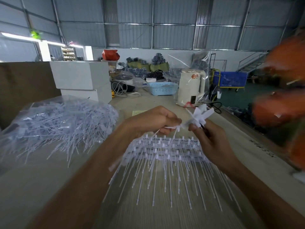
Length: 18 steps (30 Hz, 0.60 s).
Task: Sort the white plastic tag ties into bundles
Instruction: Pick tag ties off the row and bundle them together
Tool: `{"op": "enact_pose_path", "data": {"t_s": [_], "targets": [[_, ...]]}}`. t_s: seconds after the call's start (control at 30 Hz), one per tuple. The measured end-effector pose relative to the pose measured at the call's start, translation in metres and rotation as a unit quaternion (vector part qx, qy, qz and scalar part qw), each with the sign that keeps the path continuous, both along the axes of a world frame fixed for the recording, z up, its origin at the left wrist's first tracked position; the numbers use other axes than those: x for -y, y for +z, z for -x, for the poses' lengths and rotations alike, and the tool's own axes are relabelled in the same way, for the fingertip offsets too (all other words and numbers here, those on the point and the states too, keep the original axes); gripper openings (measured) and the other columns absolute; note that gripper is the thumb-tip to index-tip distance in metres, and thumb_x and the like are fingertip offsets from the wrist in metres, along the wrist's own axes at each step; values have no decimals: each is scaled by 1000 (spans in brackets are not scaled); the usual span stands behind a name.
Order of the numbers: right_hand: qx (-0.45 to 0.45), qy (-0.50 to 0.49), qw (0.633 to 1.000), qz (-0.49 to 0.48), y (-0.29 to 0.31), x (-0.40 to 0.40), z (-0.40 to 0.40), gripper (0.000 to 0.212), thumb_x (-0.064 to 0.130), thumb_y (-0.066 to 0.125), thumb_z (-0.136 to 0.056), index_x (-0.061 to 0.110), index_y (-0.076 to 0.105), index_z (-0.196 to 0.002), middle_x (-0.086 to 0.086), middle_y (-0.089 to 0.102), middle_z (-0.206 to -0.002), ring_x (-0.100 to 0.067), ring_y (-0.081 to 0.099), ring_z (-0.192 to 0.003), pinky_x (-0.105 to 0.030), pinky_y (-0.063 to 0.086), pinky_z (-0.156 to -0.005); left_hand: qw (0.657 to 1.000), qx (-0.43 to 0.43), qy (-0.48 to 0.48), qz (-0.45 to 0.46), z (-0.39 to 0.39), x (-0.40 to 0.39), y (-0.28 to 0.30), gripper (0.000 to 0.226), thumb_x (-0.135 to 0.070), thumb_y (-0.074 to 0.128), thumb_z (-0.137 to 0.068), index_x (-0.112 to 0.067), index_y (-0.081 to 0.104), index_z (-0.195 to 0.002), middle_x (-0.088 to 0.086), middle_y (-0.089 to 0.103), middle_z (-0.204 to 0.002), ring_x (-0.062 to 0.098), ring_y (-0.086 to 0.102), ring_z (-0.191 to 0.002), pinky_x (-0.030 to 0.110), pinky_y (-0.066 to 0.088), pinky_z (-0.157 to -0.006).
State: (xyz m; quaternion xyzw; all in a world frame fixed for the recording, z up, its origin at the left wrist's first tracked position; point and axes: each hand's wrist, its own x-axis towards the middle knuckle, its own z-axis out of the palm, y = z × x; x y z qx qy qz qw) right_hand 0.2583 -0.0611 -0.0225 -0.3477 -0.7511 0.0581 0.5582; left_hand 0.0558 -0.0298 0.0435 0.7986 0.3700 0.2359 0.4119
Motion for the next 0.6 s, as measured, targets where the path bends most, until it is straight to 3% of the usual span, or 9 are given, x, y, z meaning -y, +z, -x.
{"op": "enact_pose_path", "data": {"t_s": [0.07, 0.17, 0.23, 0.3, 0.4, 0.5, 0.6], "targets": [[-25, -4, 998, 52, -3, -3, 2, 29, 33, 51, -102, 17, 65, -83, -1, 45, -58, -10, 35, -49, -19, 28, -51, 999, -12, 16, -25, 0, 1, 2, 37, -26, 53, -103, 2, 63, -82, -2, 43, -52, 10, 37, -46, 23, 33, -52], [-29, -24, 996, 75, -3, -5, 2, 28, 35, 48, -97, 20, 65, -80, -21, 52, -63, -21, 42, -52, -24, 32, -54, 997, -35, 19, -67, -1, 4, 3, 37, -27, 54, -103, -3, 62, -76, 3, 46, -57, 8, 42, -48, 18, 38, -53], [-49, 3, 995, 87, -1, -4, 2, 30, 32, 50, -97, 14, 66, -80, -7, 52, -58, -18, 42, -52, -19, 33, -53, 994, -50, 12, -99, -1, 4, 4, 38, -28, 54, -103, 4, 64, -85, 2, 48, -59, 6, 43, -49, 11, 38, -52], [-117, 63, 980, 148, -1, -3, 4, 33, 36, 52, -95, 10, 64, -78, 5, 38, -54, -11, 32, -48, -19, 31, -51, 991, -64, 8, -118, -1, 5, 6, 36, -28, 55, -102, 4, 65, -88, -7, 49, -56, 1, 44, -48, 8, 37, -51], [-176, 145, 942, 245, -4, -3, 6, 34, 41, 54, -92, 11, 61, -77, 1, 32, -59, -12, 29, -51, -23, 31, -48, 986, -93, 3, -141, 4, 6, 11, 33, -26, 56, -102, -9, 64, -75, -15, 50, -54, -2, 50, -51, 10, 43, -57], [-123, 177, 940, 266, -8, -2, 8, 37, 36, 51, -98, 3, 56, -84, -4, 43, -64, -16, 38, -51, -25, 35, -45, 970, -173, 6, -171, 9, 5, 12, 27, -28, 60, -100, -20, 67, -75, -10, 64, -69, 9, 63, -65, 36, 57, -73], [-61, 145, 954, 255, -11, -3, 10, 33, 32, 49, -101, 4, 59, -87, 0, 42, -58, -11, 35, -46, -22, 31, -44, 946, -240, 47, -214, 10, 4, 10, 33, -31, 63, -95, -33, 61, -62, -10, 62, -63, 11, 59, -62, 34, 52, -72]]}}
